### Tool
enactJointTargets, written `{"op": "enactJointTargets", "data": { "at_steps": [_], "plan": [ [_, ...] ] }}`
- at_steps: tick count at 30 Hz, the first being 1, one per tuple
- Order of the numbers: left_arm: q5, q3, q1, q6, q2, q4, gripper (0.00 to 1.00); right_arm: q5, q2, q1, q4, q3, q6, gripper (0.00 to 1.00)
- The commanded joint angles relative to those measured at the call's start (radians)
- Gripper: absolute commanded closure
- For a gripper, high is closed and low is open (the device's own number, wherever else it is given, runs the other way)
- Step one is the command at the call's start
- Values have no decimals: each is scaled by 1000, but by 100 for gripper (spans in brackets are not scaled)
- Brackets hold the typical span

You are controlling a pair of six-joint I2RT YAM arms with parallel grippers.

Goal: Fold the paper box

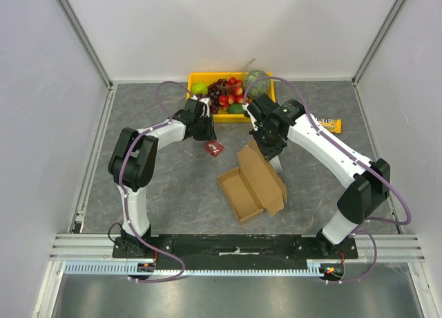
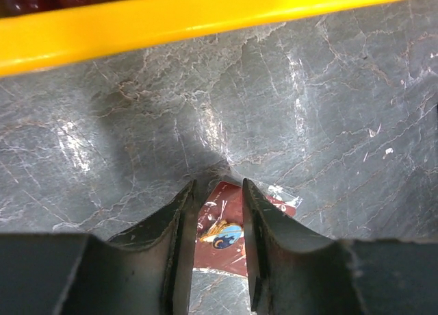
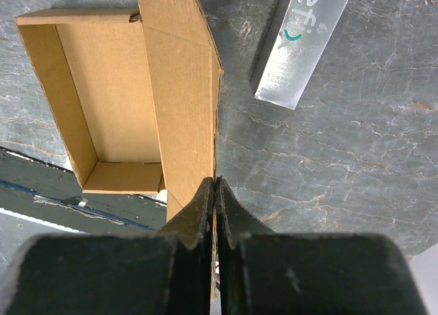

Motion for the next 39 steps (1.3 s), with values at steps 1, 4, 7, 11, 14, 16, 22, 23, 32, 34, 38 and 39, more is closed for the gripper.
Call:
{"op": "enactJointTargets", "data": {
  "at_steps": [1, 4, 7, 11, 14, 16, 22, 23, 32, 34, 38, 39],
  "plan": [
    [63, -22, 3, 43, -6, 40, 64, -14, -38, -1, 22, -14, 3, 95],
    [80, -33, 2, 44, -12, 44, 70, -16, -39, -1, 26, -19, 5, 95],
    [87, -42, 5, 49, -21, 47, 77, -19, -38, -1, 31, -27, 5, 95],
    [87, -51, 5, 47, -36, 47, 84, -19, -39, -1, 37, -30, 5, 95],
    [86, -56, 9, 46, -50, 46, 92, -17, -44, -1, 45, -31, 5, 96],
    [86, -59, 9, 43, -64, 43, 98, -16, -45, -1, 48, -33, 8, 96],
    [86, -82, 14, 31, -139, 54, 98, -14, -50, -1, 58, -42, 6, 96],
    [86, -88, 12, 28, -154, 54, 98, -14, -52, -1, 60, -45, 8, 97],
    [139, -174, 14, 5, -360, 31, 98, -8, -56, -1, 78, -70, 6, 98],
    [159, -202, 11, -2, -420, 23, 98, -8, -56, -1, 83, -74, 6, 98],
    [216, -265, 6, -32, -565, 0, 98, -5, -53, -1, 91, -76, 8, 99],
    [234, -281, -1, -40, -591, -3, 98, -5, -52, -1, 92, -77, 8, 99]
  ]
}}
